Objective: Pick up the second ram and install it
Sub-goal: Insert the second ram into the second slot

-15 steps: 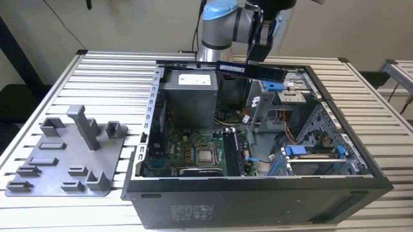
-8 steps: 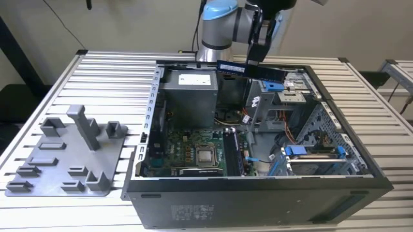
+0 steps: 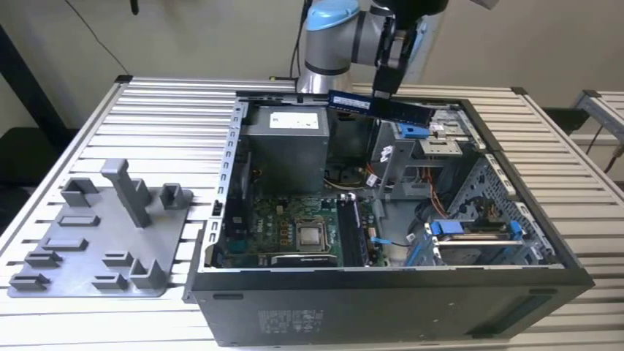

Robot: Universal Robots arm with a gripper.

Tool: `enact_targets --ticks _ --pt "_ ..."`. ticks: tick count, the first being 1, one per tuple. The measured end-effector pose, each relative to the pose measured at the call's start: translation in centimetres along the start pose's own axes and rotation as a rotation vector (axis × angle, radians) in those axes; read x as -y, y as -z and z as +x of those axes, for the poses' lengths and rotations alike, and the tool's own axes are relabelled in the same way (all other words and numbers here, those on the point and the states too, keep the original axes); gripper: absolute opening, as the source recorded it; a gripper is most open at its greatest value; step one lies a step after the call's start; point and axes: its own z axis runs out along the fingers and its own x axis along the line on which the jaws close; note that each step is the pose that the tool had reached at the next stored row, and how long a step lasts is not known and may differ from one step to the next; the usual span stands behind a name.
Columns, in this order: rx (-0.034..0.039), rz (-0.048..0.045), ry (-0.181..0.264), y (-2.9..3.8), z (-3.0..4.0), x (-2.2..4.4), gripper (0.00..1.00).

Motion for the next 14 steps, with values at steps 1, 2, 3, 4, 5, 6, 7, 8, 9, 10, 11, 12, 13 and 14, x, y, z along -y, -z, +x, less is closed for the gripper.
enact_targets --ticks 1,2,3,4,5,6,7,8,9,10,11,12,13,14 --pt "0.0001 0.0001 -0.006 0.00 0.00 0.00 0.14" --pt "0.0003 0.0001 -0.013 0.00 0.00 0.00 0.14" --pt "0.0004 0.0002 -0.019 0.00 0.00 0.00 0.14" --pt "0.0006 0.0002 -0.025 -0.01 0.00 0.00 0.14" --pt "0.0007 0.0003 -0.031 -0.01 0.00 0.00 0.14" --pt "0.0008 0.0004 -0.038 -0.01 0.00 0.00 0.14" --pt "0.0009 0.0005 -0.044 -0.01 0.00 0.00 0.14" --pt "0.0010 0.0005 -0.050 -0.01 0.00 0.00 0.14" --pt "0.0011 0.0006 -0.056 -0.01 0.00 0.00 0.14" --pt "0.0011 0.0006 -0.062 -0.01 0.00 0.01 0.14" --pt "0.0012 0.0007 -0.069 -0.01 0.00 0.00 0.14" --pt "0.0014 0.0008 -0.074 -0.01 0.00 0.01 0.14" --pt "0.0016 0.0009 -0.085 -0.01 0.00 0.01 0.14" --pt "0.0017 0.0010 -0.091 -0.02 0.00 0.01 0.14"
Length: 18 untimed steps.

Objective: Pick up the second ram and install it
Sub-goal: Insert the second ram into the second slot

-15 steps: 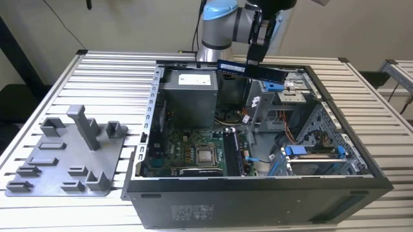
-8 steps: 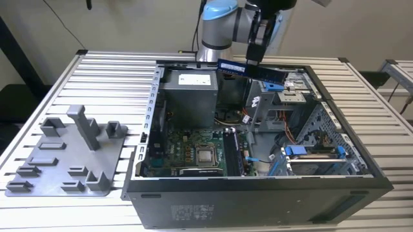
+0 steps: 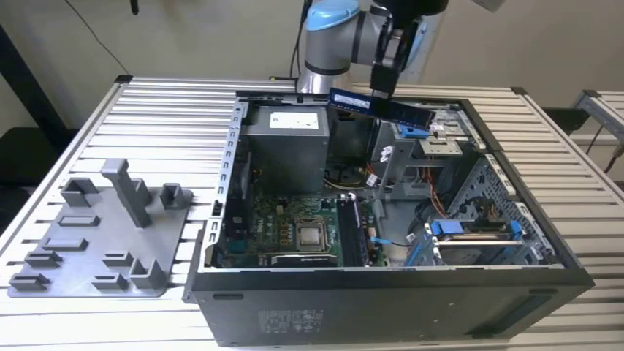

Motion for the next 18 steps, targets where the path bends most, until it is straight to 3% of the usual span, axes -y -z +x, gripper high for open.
enact_targets --ticks 18 --pt "0.0028 0.0018 -0.163 -0.12 0.12 0.08 0.14"
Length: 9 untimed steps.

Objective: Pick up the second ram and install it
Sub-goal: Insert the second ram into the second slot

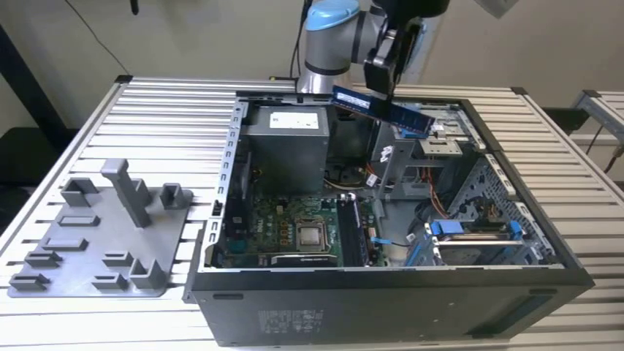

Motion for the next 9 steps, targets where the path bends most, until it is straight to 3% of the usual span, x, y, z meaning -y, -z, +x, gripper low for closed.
enact_targets --ticks 9 --pt "0.0013 0.0007 -0.073 -0.07 0.00 0.09 0.14"
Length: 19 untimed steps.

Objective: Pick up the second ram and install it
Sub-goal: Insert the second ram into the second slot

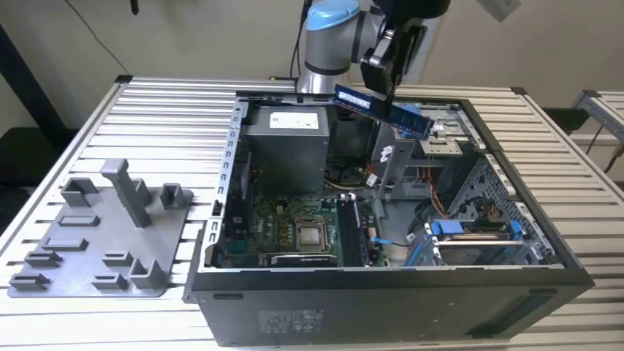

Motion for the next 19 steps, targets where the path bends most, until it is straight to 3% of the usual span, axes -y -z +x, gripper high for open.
enact_targets --ticks 19 --pt "0.0027 0.0016 -0.150 -0.15 -0.07 0.12 0.14"
